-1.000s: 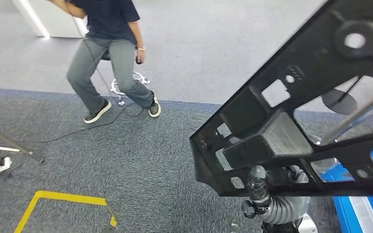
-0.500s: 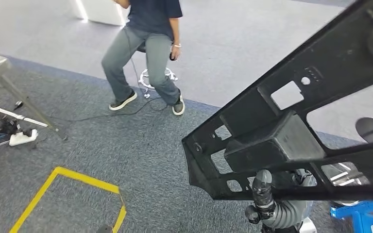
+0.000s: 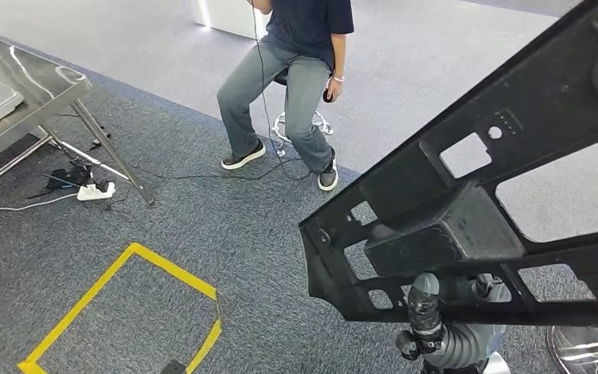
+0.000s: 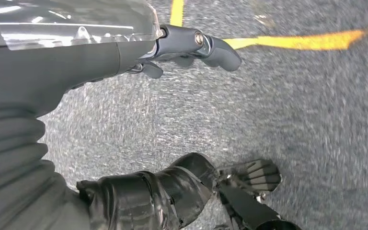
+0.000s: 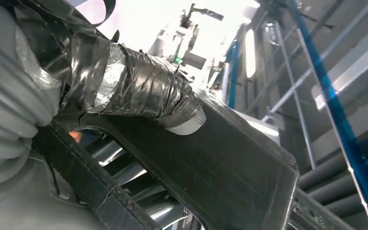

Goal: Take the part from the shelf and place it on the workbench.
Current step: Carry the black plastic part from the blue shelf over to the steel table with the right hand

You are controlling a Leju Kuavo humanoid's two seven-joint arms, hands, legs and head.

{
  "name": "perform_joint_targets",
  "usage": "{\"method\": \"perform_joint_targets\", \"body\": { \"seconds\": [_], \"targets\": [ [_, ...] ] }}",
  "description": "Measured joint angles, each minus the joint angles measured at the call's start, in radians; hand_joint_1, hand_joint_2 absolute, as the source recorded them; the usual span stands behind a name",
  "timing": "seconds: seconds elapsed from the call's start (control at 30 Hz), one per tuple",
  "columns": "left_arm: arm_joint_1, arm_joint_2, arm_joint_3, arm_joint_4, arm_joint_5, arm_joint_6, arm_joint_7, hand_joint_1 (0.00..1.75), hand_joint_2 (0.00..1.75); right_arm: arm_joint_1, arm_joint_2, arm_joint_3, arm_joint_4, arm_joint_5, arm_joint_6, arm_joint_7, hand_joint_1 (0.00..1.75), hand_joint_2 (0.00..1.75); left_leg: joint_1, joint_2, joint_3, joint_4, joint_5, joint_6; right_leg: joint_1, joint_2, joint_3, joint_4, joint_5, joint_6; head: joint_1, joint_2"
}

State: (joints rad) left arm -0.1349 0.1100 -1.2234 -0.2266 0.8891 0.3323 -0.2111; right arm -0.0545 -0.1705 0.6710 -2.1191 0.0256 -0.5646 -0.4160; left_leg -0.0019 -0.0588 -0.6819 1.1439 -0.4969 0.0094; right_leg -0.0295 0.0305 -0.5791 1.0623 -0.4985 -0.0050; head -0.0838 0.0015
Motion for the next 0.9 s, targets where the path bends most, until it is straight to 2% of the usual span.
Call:
{"method": "perform_joint_targets", "body": {
  "seconds": [0.03,0.07,0.1,0.13,0.17,0.2,0.27,0.3,0.33,0.4,0.43,0.47,0.5,0.53,0.57,0.6,0.63,0.67,0.7,0.77,0.8,0.83,0.9],
  "targets": [
    [-0.001,0.0,0.0,0.0,0.0,0.0,0.0,0.0,1.75,0.0,0.001,0.0,0.0,0.0,0.0,0.0,1.75,1.75,0.0,0.026,-0.031,0.06,-0.028,-0.004,0.003,-0.014,0.003,-0.002,-0.002,-0.003,-0.002,0.0],
    [-0.002,0.0,0.0,0.0,0.0,0.0,-0.001,0.0,1.75,0.0,0.002,0.0,0.0,0.0,0.0,-0.001,1.75,1.75,0.002,0.039,-0.064,0.12,-0.05,-0.007,0.006,-0.029,0.005,-0.002,-0.004,-0.006,-0.003,0.0],
    [-0.001,-0.001,0.0,0.0,0.0,0.0,-0.001,0.0,1.75,0.001,0.002,0.0,0.0,0.0,0.0,-0.001,1.75,1.75,0.003,0.045,-0.088,0.161,-0.061,-0.007,0.008,-0.044,0.007,-0.002,-0.006,-0.008,-0.003,0.0],
    [0.0,-0.001,0.0,0.0,0.0,0.0,-0.002,0.0,1.75,0.001,0.002,0.0,0.0,0.0,0.001,-0.001,1.75,1.75,0.004,0.047,-0.096,0.171,-0.054,-0.006,0.01,-0.058,0.008,-0.002,-0.008,-0.009,-0.003,0.0],
    [0.001,-0.001,0.0,0.0,0.0,0.0,-0.002,0.0,1.75,0.001,0.003,0.0,0.0,0.0,0.001,0.0,1.75,1.75,0.003,0.051,-0.084,0.144,-0.031,-0.003,0.012,-0.071,0.011,-0.003,-0.011,-0.009,-0.002,0.0],
    [0.001,-0.001,0.0,0.0,0.0,0.0,-0.003,0.0,1.75,0.001,0.004,0.0,0.0,0.0,0.001,0.0,1.75,1.75,0.002,0.061,-0.054,0.085,0.002,0.002,0.014,-0.084,0.015,-0.003,-0.014,-0.008,-0.002,0.0],
    [0.0,-0.001,0.0,0.0,0.001,0.0,-0.005,0.0,1.75,0.0,0.006,0.0,0.001,-0.001,0.002,-0.001,1.75,1.75,-0.011,0.103,0.012,-0.041,0.047,0.013,0.018,-0.106,0.024,-0.007,-0.022,-0.004,-0.002,0.0],
    [-0.002,-0.001,0.0,0.0,0.001,0.0,-0.006,0.0,1.75,0.0,0.007,0.0,0.001,-0.002,0.002,-0.001,1.75,1.75,-0.018,0.118,0.031,-0.078,0.054,0.019,0.02,-0.116,0.028,-0.009,-0.024,-0.001,-0.002,0.0],
    [-0.002,0.0,0.0,0.0,0.002,0.0,-0.007,0.0,1.75,-0.001,0.008,0.0,0.002,-0.003,0.003,-0.002,1.75,1.75,-0.024,0.122,0.038,-0.093,0.052,0.023,0.021,-0.125,0.032,-0.013,-0.027,0.003,-0.002,0.0],
    [-0.001,0.001,0.0,0.0,0.004,-0.001,-0.011,0.0,1.75,-0.001,0.008,0.0,0.003,-0.006,0.007,-0.002,1.75,1.75,-0.023,0.1,0.047,-0.107,0.055,0.033,0.021,-0.141,0.041,-0.02,-0.032,0.013,-0.002,0.0],
    [0.001,0.001,0.0,0.0,0.006,-0.002,-0.015,0.0,1.75,-0.001,0.008,0.0,0.003,-0.008,0.008,-0.002,1.75,1.75,-0.02,0.088,0.056,-0.118,0.057,0.037,0.021,-0.131,0.044,-0.015,-0.038,0.018,-0.001,0.0],
    [0.002,0.002,0.0,0.0,0.008,-0.003,-0.019,0.0,1.75,-0.002,0.009,0.0,0.003,-0.009,0.009,-0.003,1.75,1.75,-0.017,0.078,0.066,-0.128,0.06,0.044,0.02,-0.11,0.038,0.007,-0.053,0.021,0.0,0.0],
    [0.002,0.001,0.0,0.0,0.009,-0.004,-0.022,0.0,1.75,-0.002,0.009,0.0,0.003,-0.01,0.009,-0.004,1.75,1.75,-0.013,0.068,0.074,-0.135,0.062,0.049,0.02,-0.083,0.018,0.051,-0.075,0.023,0.002,0.0],
    [0.001,0.001,0.0,0.0,0.01,-0.004,-0.025,0.0,1.75,-0.001,0.009,0.0,0.004,-0.011,0.009,-0.005,1.75,1.75,-0.013,0.058,0.077,-0.137,0.062,0.053,0.02,-0.056,-0.013,0.113,-0.102,0.023,0.005,0.0],
    [0.0,0.001,0.0,0.0,0.011,-0.004,-0.026,0.0,1.75,0.0,0.009,0.0,0.005,-0.013,0.009,-0.006,1.75,1.75,-0.013,0.046,0.078,-0.137,0.061,0.056,0.02,-0.042,-0.052,0.18,-0.126,0.024,0.006,0.0],
    [0.0,0.001,0.0,0.0,0.011,-0.004,-0.026,0.0,1.75,0.001,0.009,0.0,0.006,-0.015,0.009,-0.006,1.75,1.75,-0.012,0.033,0.079,-0.136,0.059,0.057,0.019,-0.036,-0.086,0.229,-0.136,0.025,0.007,0.0],
    [0.0,0.001,0.0,0.0,0.011,-0.004,-0.025,0.0,1.75,0.002,0.008,0.0,0.008,-0.018,0.01,-0.006,1.75,1.75,-0.012,0.02,0.079,-0.133,0.057,0.057,0.018,-0.034,-0.104,0.247,-0.128,0.026,0.008,0.0],
    [0.001,0.001,0.0,0.0,0.01,-0.004,-0.024,0.0,1.75,0.002,0.008,0.0,0.009,-0.021,0.01,-0.007,1.75,1.75,-0.01,0.005,0.08,-0.129,0.054,0.055,0.017,-0.032,-0.105,0.226,-0.1,0.028,0.007,0.0],
    [0.002,0.001,0.0,0.0,0.01,-0.003,-0.024,0.0,1.75,0.002,0.008,0.0,0.01,-0.024,0.011,-0.007,1.75,1.75,-0.008,-0.01,0.08,-0.122,0.049,0.051,0.014,-0.025,-0.086,0.17,-0.057,0.03,0.008,0.0],
    [0.001,0.001,0.0,0.0,0.009,-0.003,-0.023,0.0,1.75,0.002,0.009,0.0,0.012,-0.029,0.012,-0.009,1.75,1.75,-0.004,-0.039,0.075,-0.103,0.038,0.041,0.006,0.017,-0.04,0.052,0.001,0.032,0.008,0.0],
    [0.001,0.001,0.0,0.0,0.009,-0.002,-0.023,0.0,1.75,0.002,0.009,0.0,0.012,-0.03,0.013,-0.01,1.75,1.75,-0.003,-0.05,0.07,-0.096,0.034,0.035,0.004,0.036,-0.025,0.018,0.011,0.031,0.008,0.0],
    [0.001,0.001,0.0,0.0,0.008,-0.002,-0.022,0.0,1.75,0.002,0.01,0.0,0.013,-0.03,0.013,-0.01,1.75,1.75,-0.002,-0.061,0.065,-0.092,0.033,0.029,0.004,0.047,-0.02,0.007,0.008,0.028,0.009,0.0],
    [0.004,0.001,0.0,0.0,0.008,-0.001,-0.022,0.0,1.75,0.002,0.01,0.0,0.013,-0.031,0.013,-0.012,1.75,1.75,0.001,-0.076,0.058,-0.094,0.035,0.019,0.006,0.035,-0.017,0.001,0.01,0.017,0.009,0.0]
  ]
}}
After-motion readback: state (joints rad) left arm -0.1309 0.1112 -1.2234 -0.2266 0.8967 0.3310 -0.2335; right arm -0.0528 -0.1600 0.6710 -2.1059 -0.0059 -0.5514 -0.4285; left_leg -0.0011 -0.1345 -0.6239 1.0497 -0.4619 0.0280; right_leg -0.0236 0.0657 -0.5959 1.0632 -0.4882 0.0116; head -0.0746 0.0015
